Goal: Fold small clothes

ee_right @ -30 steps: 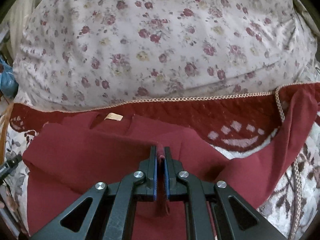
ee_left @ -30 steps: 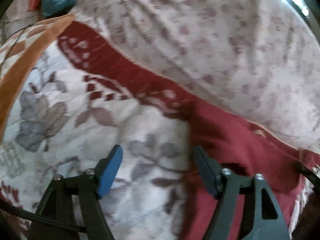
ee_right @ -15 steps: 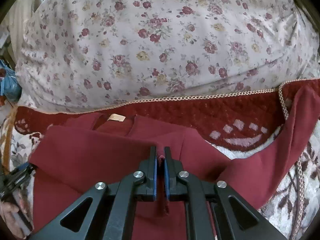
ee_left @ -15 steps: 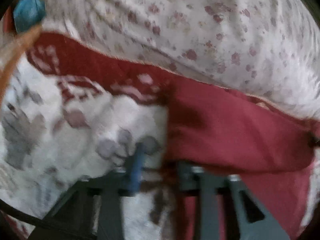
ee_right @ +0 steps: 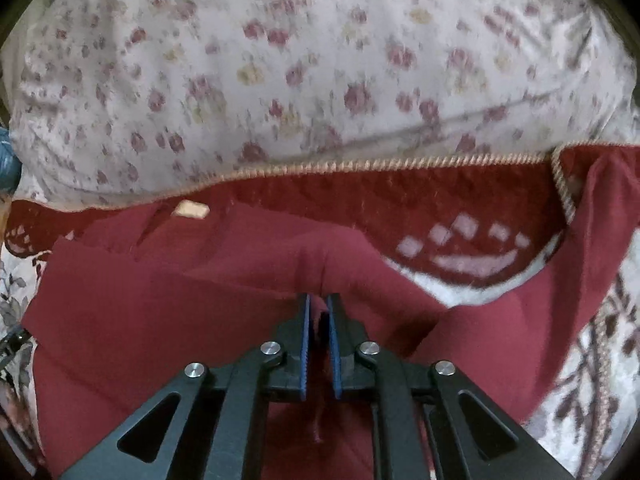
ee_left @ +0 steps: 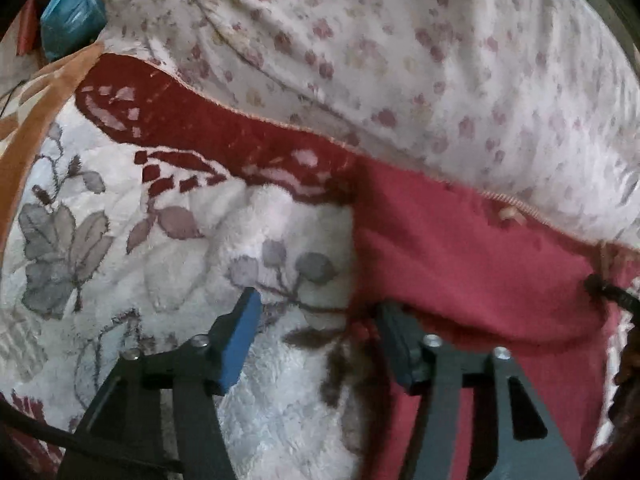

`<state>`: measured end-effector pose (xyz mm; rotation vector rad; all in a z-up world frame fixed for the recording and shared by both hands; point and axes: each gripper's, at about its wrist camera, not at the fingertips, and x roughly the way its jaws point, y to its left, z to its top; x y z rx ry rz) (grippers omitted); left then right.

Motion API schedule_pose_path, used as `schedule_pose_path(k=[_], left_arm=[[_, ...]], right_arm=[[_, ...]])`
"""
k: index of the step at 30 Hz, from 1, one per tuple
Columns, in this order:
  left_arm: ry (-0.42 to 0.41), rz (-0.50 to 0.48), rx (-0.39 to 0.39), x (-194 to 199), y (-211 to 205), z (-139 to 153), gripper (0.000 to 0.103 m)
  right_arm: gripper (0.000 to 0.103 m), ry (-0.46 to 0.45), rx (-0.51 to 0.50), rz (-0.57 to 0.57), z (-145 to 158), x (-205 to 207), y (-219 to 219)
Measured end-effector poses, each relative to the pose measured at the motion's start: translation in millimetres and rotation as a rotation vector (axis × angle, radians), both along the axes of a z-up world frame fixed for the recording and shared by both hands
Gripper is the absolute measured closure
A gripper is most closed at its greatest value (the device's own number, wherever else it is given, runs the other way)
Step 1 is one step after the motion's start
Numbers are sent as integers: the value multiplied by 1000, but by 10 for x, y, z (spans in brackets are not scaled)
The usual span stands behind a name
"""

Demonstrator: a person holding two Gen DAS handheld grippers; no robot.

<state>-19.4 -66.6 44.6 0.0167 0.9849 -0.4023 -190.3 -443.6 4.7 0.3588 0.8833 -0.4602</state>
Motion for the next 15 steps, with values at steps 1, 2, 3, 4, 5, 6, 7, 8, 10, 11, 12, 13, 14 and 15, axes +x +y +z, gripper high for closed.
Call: schedule_pose_path(k=[1,2,3,4,5,6,7,8,10,11,12,13,14,15], left_arm=[[-10,13,-20,-5,29,43,40],[-24,24,-37,-11,47,82,38],[-33,25,-48,-15,48,100,38],[-42,23,-52,-19,35,117,38],[-56,22,-51,-29,14,134,38],[-70,23,-47,-31,-11,149,38],[-85,22,-45,-32,-35,168,38],[-98,18,-49,-37,-50,200,38],[-107,12,-53,-36,-48,249,35],[-119,23,-50,-45,-9,273,31],[-127,36,-49,-43,25,278,29],[-133,63,-53,-36,87,284,29],[-128,80,-61,-16,132,275,29],[-119,107,-81,18,182,265,28]], right_arm=[[89,-17,-16,-8,74,-43,1],[88,-32,-29,-20,142,-90,-11],[86,-45,-40,-36,210,-140,-28],[86,-55,-48,-49,268,-188,-42],[86,-64,-50,-52,309,-226,-41],[86,-68,-48,-43,332,-247,-30],[86,-63,-44,-17,331,-247,22],[86,-55,-42,11,319,-230,74],[86,-42,-35,70,265,-172,220],[86,-38,-33,88,232,-153,270],[86,-30,-29,106,175,-106,319],[86,-20,-29,112,108,-65,338],[86,-8,-32,111,44,-42,340],[86,27,-41,104,-68,11,315]])
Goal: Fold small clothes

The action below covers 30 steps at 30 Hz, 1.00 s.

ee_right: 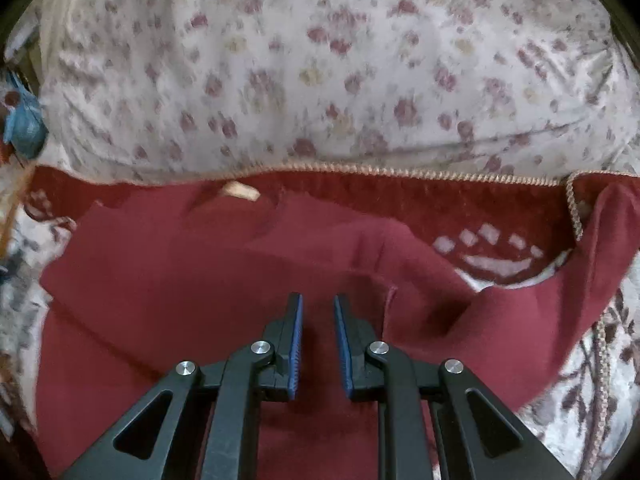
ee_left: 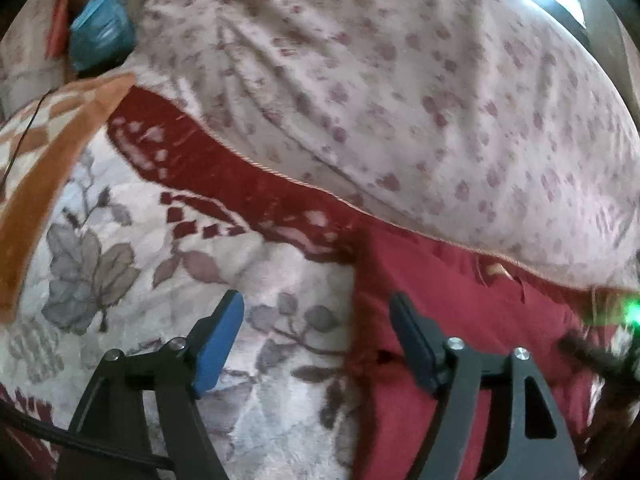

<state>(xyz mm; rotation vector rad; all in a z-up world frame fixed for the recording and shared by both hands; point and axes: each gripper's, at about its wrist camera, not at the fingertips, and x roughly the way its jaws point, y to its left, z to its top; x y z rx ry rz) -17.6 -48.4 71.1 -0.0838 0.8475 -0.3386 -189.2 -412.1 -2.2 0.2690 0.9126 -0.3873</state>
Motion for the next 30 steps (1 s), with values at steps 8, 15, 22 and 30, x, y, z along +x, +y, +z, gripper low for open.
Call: schedule_pose_path(k=[8,15,22,30], left_arm=[[79,-47,32,127,-274,-277,27],[108,-77,228,69,-507,-613,13],[67,-45,131,-25,-366,-396,13],[-1,-36,79,-128,-336,-206,13]], right_arm=[[86,-20,39,-16,95,-82,-14],[73,5,14,24,-88,-122,179],[54,-68,69,-53,230,-464,-165],[31,-73,22,-454,495,-915,-1652]])
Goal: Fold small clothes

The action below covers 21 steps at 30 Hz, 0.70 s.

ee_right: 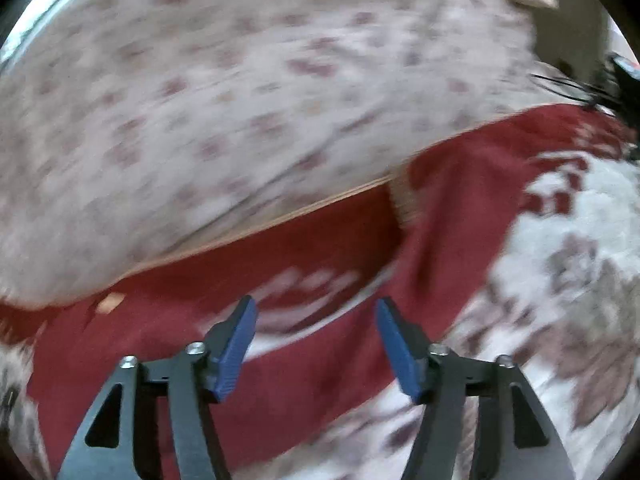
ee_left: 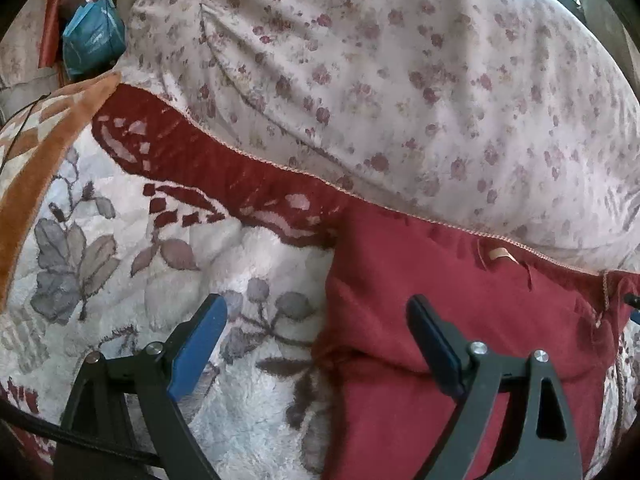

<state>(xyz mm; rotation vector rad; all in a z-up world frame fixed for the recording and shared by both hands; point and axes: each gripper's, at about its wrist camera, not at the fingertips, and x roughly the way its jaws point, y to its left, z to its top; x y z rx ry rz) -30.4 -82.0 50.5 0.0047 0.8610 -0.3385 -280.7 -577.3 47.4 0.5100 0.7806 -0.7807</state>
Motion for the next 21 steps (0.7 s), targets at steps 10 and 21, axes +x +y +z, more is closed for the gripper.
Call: schedule_pose_path(k=[10,21], left_arm=[[30,-9,57,137,-109,-142,13],[0,25,6,109,-15,-36,13]], right_arm=[[52,101,61,-187,-505,150,-1042],[95,-90,-57,96,474,-47,-322]])
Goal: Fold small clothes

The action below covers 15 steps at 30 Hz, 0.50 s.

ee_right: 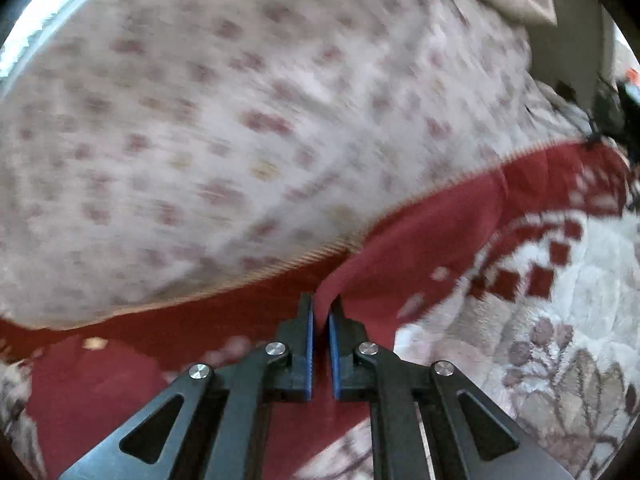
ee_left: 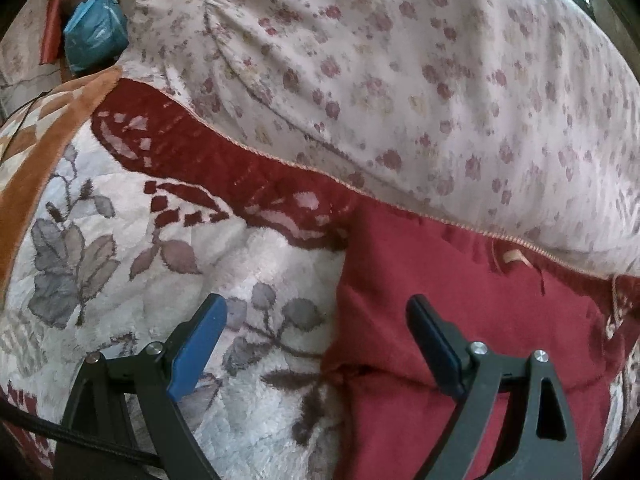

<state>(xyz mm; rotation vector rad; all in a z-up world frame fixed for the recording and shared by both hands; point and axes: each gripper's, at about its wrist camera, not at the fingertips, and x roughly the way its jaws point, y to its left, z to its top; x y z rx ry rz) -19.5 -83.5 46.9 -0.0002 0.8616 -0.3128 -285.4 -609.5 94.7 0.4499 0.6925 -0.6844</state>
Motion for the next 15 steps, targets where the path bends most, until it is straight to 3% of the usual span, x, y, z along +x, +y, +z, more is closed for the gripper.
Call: schedule_pose_path(k=[4,7,9,13,15], left_arm=[[-11,19,-29,-19,79,46,13],[-13,32,-45,-31,130,70,13],[-18,32,-51,-44,147,94,13],[-26,27,-75,-51,179,134,13],[-29,11,-96,-64,174,151,13]], right_arm=[[93,-5,-11,177,276,198,579],[93,41,-50,325,312,469,1154],[93,46,-66,390,237,564,1482],[93,51,1,564,-58,900,2272],[93,60,40,641,-265,992,2465]])
